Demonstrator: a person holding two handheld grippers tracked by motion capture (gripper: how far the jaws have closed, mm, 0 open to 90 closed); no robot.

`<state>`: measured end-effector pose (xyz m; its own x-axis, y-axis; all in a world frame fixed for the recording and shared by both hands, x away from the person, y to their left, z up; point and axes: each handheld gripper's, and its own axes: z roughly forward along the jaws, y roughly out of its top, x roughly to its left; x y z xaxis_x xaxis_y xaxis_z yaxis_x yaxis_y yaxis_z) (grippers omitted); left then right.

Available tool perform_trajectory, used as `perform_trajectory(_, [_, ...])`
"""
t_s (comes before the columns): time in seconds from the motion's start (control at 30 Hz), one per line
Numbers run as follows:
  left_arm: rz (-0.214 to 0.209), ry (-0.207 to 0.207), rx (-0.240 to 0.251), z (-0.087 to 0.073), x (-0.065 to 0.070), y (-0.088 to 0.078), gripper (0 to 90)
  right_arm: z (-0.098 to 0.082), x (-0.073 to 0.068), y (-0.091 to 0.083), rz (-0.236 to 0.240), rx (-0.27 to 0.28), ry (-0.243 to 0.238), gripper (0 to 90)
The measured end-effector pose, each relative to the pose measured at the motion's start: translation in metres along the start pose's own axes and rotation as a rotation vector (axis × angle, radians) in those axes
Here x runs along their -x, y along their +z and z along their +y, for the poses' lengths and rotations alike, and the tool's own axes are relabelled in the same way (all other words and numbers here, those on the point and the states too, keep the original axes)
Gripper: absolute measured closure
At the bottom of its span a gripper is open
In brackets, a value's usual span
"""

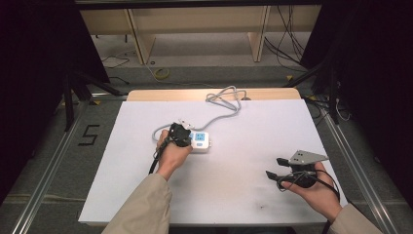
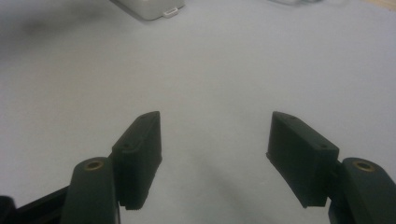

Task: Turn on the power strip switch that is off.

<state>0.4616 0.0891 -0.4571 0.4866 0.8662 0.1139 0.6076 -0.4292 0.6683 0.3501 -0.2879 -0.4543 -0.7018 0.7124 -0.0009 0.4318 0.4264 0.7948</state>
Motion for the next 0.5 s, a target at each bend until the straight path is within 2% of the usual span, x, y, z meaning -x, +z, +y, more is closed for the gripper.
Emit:
perform_trajectory(0.07, [-0.005, -0.009, 0.002, 0.0001, -0.0005, 0.0001, 90.0, -0.0004, 0.0005, -0.0012, -0.001, 0.004, -0.002, 35.4])
perform_trajectory(0.23, [-0.002, 0.013, -0.014, 0.0015, 0.0028, -0.0003, 90.0, -0.0014, 0.0012, -0.0022, -0.004, 0.0, 0.004, 35.4])
perform_trajectory(0.33, [-0.003, 0.004, -0.014, 0.0018, 0.0023, -0.0002, 90.0, -0.0014, 0.0011, -0.0029, -0.006, 0.002, 0.005, 35.4])
perform_trajectory(0.43, [0.019, 0.005, -0.015, 0.0016, -0.0002, -0.0006, 90.0, -0.0018, 0.0013, -0.0029, -0.005, 0.0, 0.004, 35.4])
perform_trajectory(0.5, [0.008, -0.003, -0.017, 0.0013, -0.0012, -0.0012, 90.0, -0.0019, 0.0012, -0.003, -0.005, 0.001, 0.005, 35.4])
